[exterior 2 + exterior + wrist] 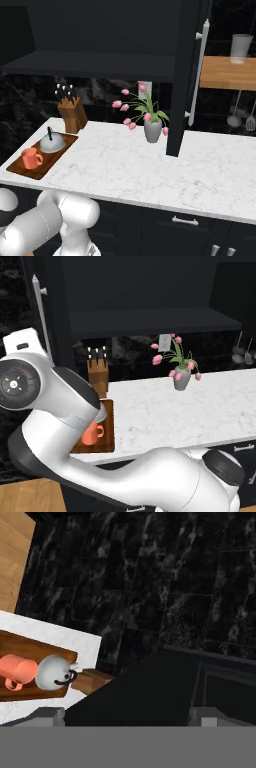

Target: Pick the kettle from the counter and place it on the tray. Then pick the mug from the cabinet and place it on the tray. Then close the cabinet doors.

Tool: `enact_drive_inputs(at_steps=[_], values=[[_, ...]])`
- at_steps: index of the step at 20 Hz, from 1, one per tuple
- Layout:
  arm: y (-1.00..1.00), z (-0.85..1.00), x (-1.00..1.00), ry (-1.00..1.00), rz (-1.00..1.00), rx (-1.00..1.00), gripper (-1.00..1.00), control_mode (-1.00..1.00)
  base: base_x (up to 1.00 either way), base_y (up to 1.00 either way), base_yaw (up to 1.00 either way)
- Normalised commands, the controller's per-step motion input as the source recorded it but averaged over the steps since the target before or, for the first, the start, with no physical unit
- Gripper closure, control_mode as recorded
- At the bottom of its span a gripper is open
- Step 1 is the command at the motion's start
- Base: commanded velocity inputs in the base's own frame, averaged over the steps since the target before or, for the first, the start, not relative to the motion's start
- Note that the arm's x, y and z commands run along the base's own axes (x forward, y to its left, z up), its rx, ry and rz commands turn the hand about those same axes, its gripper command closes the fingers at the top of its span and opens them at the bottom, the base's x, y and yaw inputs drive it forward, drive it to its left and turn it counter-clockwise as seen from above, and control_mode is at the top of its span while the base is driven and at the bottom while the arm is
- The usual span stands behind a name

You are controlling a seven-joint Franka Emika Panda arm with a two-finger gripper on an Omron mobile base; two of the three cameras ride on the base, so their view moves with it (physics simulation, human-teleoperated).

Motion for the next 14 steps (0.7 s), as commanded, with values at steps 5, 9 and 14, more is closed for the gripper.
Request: enact_drive_inputs(at_steps=[5, 9, 14], values=[[-0.68, 0.00, 0.10, 0.00, -0.17, -0.05, -1.00, -1.00, 0.00, 0.00, 0.00], [-0.75, 0.00, 0.22, 0.00, -0.18, -0.06, -1.00, -1.00, 0.00, 0.00, 0.00], [-0.76, 0.00, 0.28, 0.00, -0.18, -0.05, -1.00, -1.00, 0.00, 0.00, 0.00]])
